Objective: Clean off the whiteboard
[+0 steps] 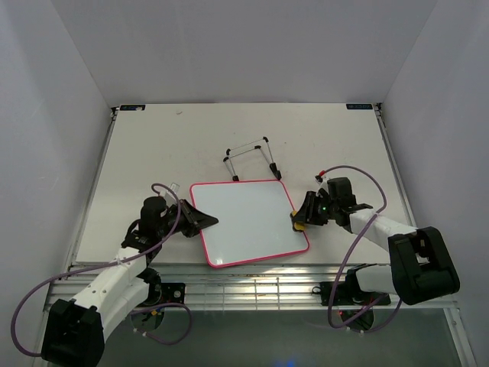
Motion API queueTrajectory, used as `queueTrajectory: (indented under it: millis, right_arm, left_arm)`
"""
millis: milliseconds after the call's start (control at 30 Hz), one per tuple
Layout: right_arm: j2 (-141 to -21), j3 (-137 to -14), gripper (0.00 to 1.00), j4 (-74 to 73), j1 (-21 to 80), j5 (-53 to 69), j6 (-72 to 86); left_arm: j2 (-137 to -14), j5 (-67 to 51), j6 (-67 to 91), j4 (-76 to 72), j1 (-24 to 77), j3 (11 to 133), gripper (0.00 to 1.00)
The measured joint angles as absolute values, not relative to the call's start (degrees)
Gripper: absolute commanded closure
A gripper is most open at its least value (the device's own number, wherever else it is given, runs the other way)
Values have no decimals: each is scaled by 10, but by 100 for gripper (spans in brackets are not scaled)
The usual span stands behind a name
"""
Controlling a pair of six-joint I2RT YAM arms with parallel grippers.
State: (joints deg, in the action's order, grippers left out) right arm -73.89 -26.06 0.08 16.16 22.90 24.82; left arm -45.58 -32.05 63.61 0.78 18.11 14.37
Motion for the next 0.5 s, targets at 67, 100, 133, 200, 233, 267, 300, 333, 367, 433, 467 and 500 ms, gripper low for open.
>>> queueTrajectory:
  millis: [67, 100, 133, 200, 233, 267, 300, 333, 367, 433, 467, 500]
  right_arm:
    - [-740, -269, 66, -1, 182, 208, 234]
    - [-743, -278, 66, -6, 199, 191, 225]
    - [-747, -289, 66, -13, 212, 174, 216]
    - [-765, -323, 66, -10, 264, 185, 218]
    - [-778, -347, 66, -3, 307, 195, 218]
    - [-786, -364, 66, 2, 335, 201, 219]
    - [-796, -382, 66, 10, 368, 211, 219]
    - [-804, -396, 66, 21, 395, 220, 221]
    - [-810, -406, 66, 34, 416, 231, 223]
    - [-818, -413, 66, 54, 439, 253, 228]
    - [-818, -413, 66, 58, 443, 257, 231]
    - [-819, -413, 66, 58, 439, 260, 235]
  left_arm:
    - [-470, -329, 633, -5, 176, 145, 100]
    - [-476, -331, 631, -9, 174, 146, 100]
    - [-481, -333, 629, -12, 170, 147, 100]
    - [-494, -336, 627, -20, 171, 149, 100]
    - [-500, -338, 626, -25, 171, 149, 100]
    - [-507, -341, 625, -29, 172, 149, 100]
    - [-511, -342, 624, -33, 172, 149, 100]
    - [-513, -344, 624, -36, 173, 149, 100]
    - [-515, -346, 623, -37, 175, 149, 100]
    - [-517, -350, 621, -37, 177, 149, 100]
    - [-517, -352, 620, -36, 178, 149, 100]
    - [-517, -354, 619, -36, 178, 149, 100]
